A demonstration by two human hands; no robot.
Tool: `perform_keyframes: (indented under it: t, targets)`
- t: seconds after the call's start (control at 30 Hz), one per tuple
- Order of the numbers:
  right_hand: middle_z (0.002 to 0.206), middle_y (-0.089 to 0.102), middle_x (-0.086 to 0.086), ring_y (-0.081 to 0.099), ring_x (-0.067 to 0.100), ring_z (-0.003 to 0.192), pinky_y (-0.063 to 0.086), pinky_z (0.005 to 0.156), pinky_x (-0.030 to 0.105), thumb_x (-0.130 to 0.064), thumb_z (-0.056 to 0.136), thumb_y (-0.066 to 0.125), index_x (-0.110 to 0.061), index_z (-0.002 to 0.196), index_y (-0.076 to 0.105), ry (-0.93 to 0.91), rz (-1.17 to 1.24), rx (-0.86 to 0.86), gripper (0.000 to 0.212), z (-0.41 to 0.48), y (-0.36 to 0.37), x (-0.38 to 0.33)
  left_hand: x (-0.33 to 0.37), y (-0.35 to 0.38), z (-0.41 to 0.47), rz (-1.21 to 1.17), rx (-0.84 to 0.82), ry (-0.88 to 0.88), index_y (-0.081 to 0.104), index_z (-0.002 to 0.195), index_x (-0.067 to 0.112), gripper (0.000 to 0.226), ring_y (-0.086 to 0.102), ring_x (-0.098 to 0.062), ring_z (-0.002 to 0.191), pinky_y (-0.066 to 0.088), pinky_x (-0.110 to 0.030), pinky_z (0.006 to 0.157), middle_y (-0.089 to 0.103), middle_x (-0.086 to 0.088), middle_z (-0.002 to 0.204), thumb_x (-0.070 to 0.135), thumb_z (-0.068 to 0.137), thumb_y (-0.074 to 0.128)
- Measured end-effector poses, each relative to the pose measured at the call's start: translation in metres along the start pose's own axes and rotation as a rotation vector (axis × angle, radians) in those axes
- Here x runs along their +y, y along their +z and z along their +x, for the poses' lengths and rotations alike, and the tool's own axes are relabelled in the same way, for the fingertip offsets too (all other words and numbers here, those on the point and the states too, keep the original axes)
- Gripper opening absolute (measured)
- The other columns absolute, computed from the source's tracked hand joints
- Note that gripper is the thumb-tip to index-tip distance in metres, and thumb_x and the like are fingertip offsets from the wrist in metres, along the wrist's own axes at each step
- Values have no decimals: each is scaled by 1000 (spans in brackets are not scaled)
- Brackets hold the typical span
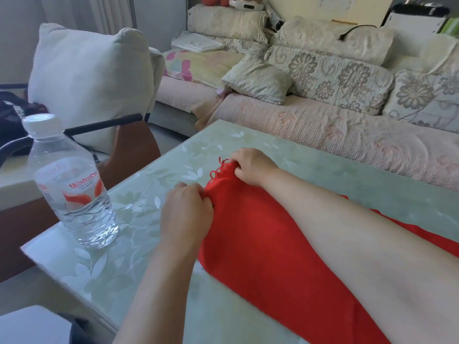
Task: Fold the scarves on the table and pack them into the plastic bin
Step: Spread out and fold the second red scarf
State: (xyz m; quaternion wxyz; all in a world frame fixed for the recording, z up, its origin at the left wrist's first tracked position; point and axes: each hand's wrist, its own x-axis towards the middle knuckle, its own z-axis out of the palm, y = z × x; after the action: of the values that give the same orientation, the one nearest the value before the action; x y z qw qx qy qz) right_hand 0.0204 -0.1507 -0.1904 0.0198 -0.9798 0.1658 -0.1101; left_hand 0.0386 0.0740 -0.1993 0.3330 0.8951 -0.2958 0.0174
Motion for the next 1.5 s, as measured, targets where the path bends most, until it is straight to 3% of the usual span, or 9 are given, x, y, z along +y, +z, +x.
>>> perform_keyframes:
  t: [0.17,0.3,0.73,0.9,1.0,1.1,1.2,1.4,1.5]
  targets:
    - [89,72,11,64,30,86,47,73,33,-5,78,59,-10,94,70,117,172,186,20,-79,-48,42,67,4,-25,-175,-135,173,65,84,20,7,59,-21,72,51,-35,66,63,2,75,20,85,58]
    - [94,74,6,67,24,89,42,76,24,-1,78,59,-13,99,74,221,165,200,28,-168,-83,84,131,19,-65,-249,-284,378,63,78,16,7,51,-21,66,32,-24,52,52,6,62,20,84,62]
    - [112,74,3,66,23,106,47,95,28,1,87,57,-15,112,75,505,59,247,35,-401,-150,192,277,78,-210,-351,-699,745,71,92,18,8,45,-6,68,32,-11,57,55,9,72,22,88,65]
    - [130,67,5,59,25,123,42,106,35,-1,90,49,-18,123,70,585,57,106,43,-448,-140,214,292,103,-249,-344,-922,751,68,118,20,28,53,1,81,40,-9,72,67,5,105,20,90,66]
    - [159,37,1,37,21,144,28,117,40,-2,93,42,-30,145,50,624,-55,-144,60,-469,-129,209,289,113,-261,-481,-1223,554,51,139,21,48,61,-5,99,50,-15,79,60,3,130,17,94,63]
    - [166,15,1,32,25,146,30,116,43,1,88,38,-35,153,34,688,3,-221,74,-484,-119,192,281,117,-249,-453,-937,695,62,127,19,37,63,1,99,45,-13,88,67,8,118,9,91,61]
    - [156,30,-3,41,25,137,35,112,37,0,86,43,-34,143,46,673,98,-141,66,-497,-115,174,262,112,-231,-291,-706,811,71,107,23,31,60,2,90,40,-5,81,68,15,100,5,87,59]
    - [104,51,-14,57,11,103,46,89,31,-29,76,69,-34,91,63,555,212,-63,16,-511,-139,132,213,100,-221,-9,-660,966,65,97,29,21,51,-6,85,41,-19,78,53,15,89,31,77,71]
    - [103,51,-12,59,15,97,46,83,32,-52,74,70,-35,92,59,704,144,-239,27,-520,-143,108,195,92,-221,83,-678,1016,60,98,35,41,46,-3,88,43,-21,79,50,19,91,59,66,68]
